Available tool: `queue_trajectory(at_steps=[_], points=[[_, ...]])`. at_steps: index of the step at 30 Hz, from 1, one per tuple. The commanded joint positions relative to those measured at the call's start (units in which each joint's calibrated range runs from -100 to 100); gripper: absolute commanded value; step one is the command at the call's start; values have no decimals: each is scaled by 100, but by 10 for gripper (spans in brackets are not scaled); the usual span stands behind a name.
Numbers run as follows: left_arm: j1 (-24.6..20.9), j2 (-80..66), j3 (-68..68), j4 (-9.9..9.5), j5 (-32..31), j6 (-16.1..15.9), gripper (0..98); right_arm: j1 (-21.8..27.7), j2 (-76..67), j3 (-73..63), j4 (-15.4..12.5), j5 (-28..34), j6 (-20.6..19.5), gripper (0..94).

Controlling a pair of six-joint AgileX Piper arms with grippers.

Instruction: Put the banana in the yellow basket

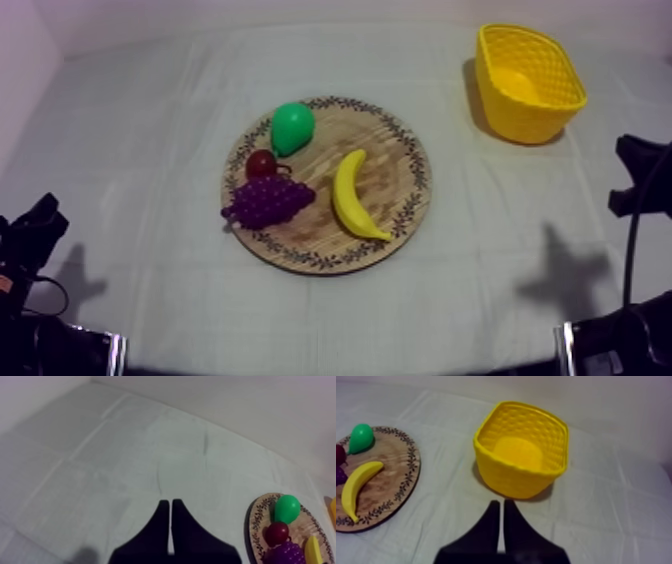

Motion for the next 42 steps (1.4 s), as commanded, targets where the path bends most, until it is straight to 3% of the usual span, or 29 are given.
queue_trajectory(at_steps=[1, 11, 20, 33, 42], points=[[2, -5, -1, 3, 0, 0, 1, -27, 250, -634, -20, 159, 5, 3], [2, -5, -1, 3, 0, 1, 1, -407, 1197, -2579, -164, 1418, 20, 3], [2, -5, -1, 3, 0, -1, 1, -951, 2063, -3538, -110, 1932, -49, 6], [2, -5, -1, 3, 0, -1, 1, -2043, 3476, -5003, 282, 3184, -693, 4], [2, -5, -1, 3, 0, 0, 1, -2784, 4464, -5739, 543, 3731, -1439, 3]])
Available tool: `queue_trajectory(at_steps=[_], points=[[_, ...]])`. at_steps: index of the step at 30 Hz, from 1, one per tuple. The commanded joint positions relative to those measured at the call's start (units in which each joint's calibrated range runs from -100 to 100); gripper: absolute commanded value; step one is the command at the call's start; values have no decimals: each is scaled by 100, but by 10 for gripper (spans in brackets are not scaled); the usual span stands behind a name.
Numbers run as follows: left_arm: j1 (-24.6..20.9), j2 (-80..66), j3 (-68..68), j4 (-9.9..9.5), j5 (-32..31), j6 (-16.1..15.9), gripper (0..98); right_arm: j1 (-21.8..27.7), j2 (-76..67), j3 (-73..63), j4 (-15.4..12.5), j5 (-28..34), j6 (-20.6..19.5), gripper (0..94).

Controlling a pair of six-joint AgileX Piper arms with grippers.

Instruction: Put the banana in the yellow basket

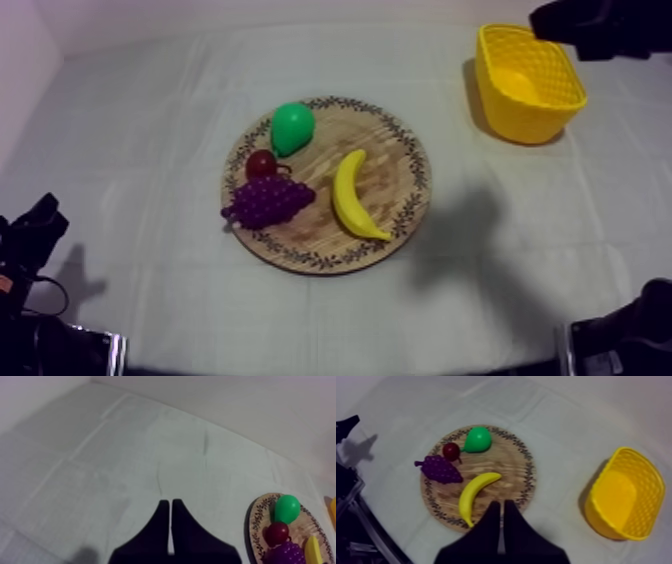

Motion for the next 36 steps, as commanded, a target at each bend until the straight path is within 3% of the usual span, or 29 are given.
queue_trajectory(at_steps=[1, 13, 18, 28, 36], points=[[2, -5, -1, 3, 0, 0, 1, -194, 313, -101, 55, 11, -301, 3], [2, -5, -1, 3, 0, 2, 1, -799, 1651, -545, 495, 33, -1329, 3], [2, -5, -1, 3, 0, 2, 1, -1026, 2058, -902, 737, 372, -1635, 3], [2, -5, -1, 3, 0, 2, 1, -1169, 2658, -1484, 1034, 968, -1974, 2], [2, -5, -1, 3, 0, -1, 1, -1243, 3002, -1787, 1019, 1249, -1951, 39]])
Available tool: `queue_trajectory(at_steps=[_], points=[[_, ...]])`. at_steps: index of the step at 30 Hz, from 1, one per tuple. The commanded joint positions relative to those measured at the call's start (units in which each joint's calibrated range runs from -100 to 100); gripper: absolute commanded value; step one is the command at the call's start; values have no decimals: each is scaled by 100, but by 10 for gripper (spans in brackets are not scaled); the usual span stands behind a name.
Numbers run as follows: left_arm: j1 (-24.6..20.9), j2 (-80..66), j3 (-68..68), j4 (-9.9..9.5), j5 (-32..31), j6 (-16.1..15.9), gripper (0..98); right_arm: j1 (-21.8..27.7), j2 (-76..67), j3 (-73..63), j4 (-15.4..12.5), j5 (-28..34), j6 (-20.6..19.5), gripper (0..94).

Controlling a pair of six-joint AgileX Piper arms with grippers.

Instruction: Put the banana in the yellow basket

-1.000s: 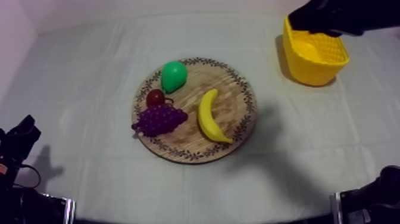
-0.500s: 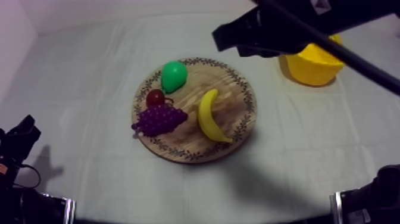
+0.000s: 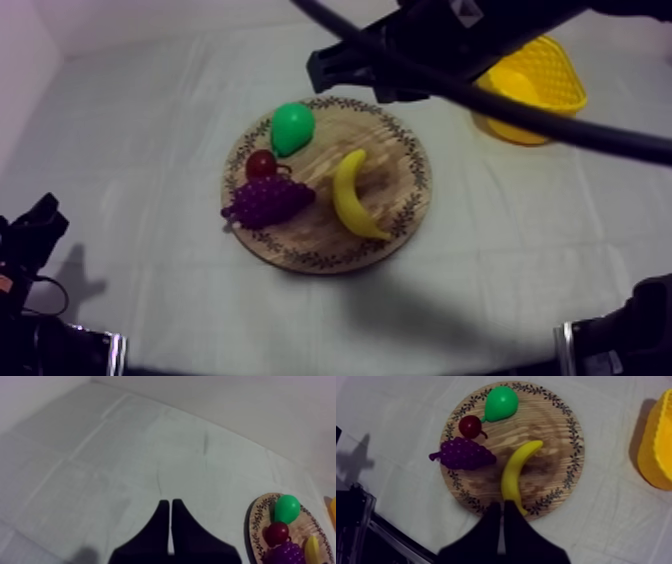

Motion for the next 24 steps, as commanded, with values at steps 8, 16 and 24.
queue_trajectory(at_steps=[8, 16, 24], points=[[2, -5, -1, 3, 0, 1, 1, -46, 94, -53, -114, 25, 25, 255], [2, -5, -1, 3, 0, 2, 1, 8, 152, 140, -451, -62, -88, 649], [2, -5, -1, 3, 0, 0, 1, 87, 357, 256, -588, -239, -94, 771]])
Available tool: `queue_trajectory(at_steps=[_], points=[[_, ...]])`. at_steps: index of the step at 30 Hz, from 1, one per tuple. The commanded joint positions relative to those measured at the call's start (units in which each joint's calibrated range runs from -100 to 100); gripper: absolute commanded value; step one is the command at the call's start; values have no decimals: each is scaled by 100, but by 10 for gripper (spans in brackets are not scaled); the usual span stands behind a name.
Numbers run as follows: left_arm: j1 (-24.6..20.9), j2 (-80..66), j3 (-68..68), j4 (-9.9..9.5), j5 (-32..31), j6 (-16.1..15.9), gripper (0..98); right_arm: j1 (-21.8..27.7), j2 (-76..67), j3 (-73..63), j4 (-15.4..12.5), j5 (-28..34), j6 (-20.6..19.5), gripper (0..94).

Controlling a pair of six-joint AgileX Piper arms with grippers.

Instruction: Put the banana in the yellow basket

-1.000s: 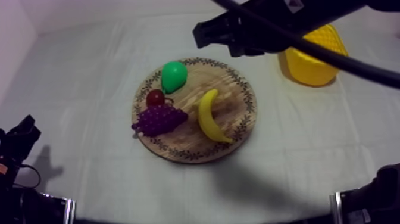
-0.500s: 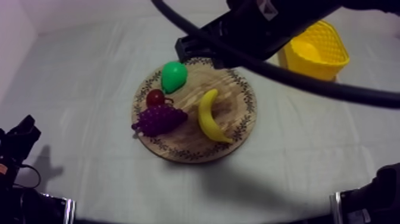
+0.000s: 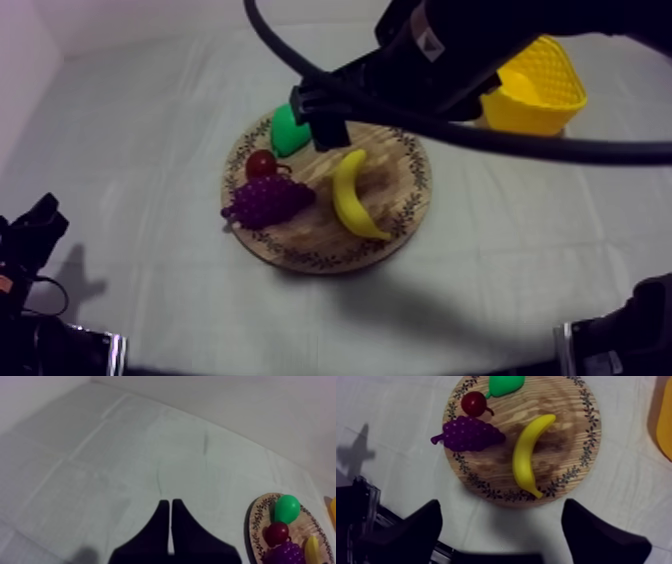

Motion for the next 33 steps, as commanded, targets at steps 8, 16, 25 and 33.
queue_trajectory(at_steps=[8, 16, 25, 33], points=[[2, -5, -1, 3, 0, 2, 1, 233, 570, 340, -21, -627, 61, 760], [2, -5, -1, 3, 0, 2, 1, 376, 1300, 313, -44, -1069, 80, 746], [2, -5, -1, 3, 0, 0, 1, 448, 1991, 161, -55, -1384, 120, 721], [2, -5, -1, 3, 0, 2, 1, 455, 2656, 23, -65, -1616, 128, 685]])
